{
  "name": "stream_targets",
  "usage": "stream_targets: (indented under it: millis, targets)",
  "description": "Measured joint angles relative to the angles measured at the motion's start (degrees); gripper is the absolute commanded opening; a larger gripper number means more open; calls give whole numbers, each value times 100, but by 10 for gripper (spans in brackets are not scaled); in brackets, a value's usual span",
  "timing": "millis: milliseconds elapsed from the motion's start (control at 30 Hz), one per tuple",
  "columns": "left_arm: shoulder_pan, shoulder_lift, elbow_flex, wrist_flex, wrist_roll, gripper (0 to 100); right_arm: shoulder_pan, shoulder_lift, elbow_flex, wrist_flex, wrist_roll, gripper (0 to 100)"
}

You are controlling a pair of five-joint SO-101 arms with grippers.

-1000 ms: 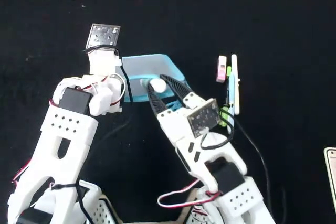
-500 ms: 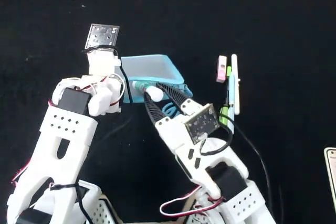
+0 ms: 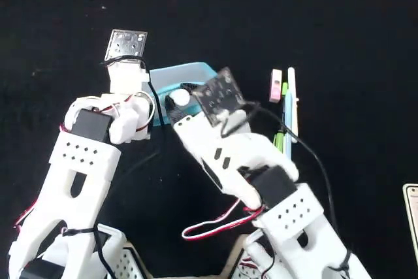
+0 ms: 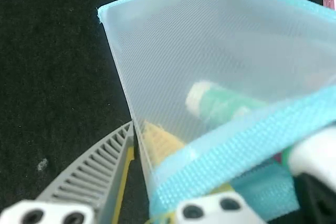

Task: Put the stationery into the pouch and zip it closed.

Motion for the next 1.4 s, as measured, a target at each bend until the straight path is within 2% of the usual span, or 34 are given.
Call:
stream_targets:
  millis: [267,433,533,733,867,1000,1133,1400]
  targets:
    - [18,0,0,-9,-9,30,9,141,-958,1415,0,226]
    - [18,0,9,-9,-9,30,35,-352,-1793,2409,9,226]
    - [18,0,9,-9,-9,30,563,-659,-2224,3112,9,226]
    - [18,0,9,-9,-9,30,2470,-396,-2233,3675,9,226]
    - [18,0,9,-9,-9,30,3789,835,-2136,3701,0,225]
    - [18,0,9,-9,-9,30,4413,2295,-2312,3692,0,225]
    - [18,0,9,-9,-9,30,4431,3982,-3121,3692,9,225]
    - [18,0,9,-9,-9,30,4158,7191,-5916,3692,9,225]
